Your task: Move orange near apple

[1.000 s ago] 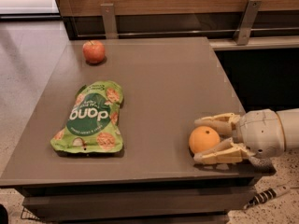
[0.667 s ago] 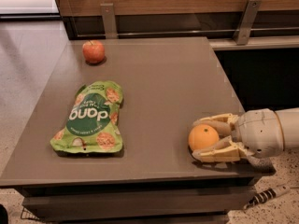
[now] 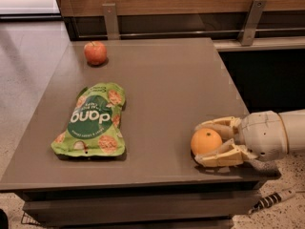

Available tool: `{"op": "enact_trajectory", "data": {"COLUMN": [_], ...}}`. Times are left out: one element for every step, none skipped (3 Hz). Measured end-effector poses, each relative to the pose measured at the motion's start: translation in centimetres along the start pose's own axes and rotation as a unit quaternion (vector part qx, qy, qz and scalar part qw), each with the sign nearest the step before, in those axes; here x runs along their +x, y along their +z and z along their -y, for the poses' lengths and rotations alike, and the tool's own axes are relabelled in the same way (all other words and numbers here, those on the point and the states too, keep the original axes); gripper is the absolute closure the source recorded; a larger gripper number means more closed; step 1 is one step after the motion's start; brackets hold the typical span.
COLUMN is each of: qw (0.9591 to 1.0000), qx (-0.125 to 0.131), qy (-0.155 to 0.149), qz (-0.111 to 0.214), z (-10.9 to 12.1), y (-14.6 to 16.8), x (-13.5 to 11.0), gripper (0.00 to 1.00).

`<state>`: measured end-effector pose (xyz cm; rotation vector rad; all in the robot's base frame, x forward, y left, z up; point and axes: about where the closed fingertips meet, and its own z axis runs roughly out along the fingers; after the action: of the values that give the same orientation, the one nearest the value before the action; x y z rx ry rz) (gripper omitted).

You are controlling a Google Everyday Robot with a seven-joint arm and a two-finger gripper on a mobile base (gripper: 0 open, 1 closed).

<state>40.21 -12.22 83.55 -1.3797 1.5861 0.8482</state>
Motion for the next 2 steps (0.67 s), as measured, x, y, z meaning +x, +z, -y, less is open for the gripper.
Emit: {"op": "enact_trajectory", "data": {"qw": [1.0000,0.9991], "qx": [-0.002,-0.004], "qy": [-0.009,-0.037], "qz": [-0.003,-0.020], "z": [0.1,2.3], "y": [0.1,-0.3], "x": [-0.7,-3.2], "gripper": [1.00,1.00]}}
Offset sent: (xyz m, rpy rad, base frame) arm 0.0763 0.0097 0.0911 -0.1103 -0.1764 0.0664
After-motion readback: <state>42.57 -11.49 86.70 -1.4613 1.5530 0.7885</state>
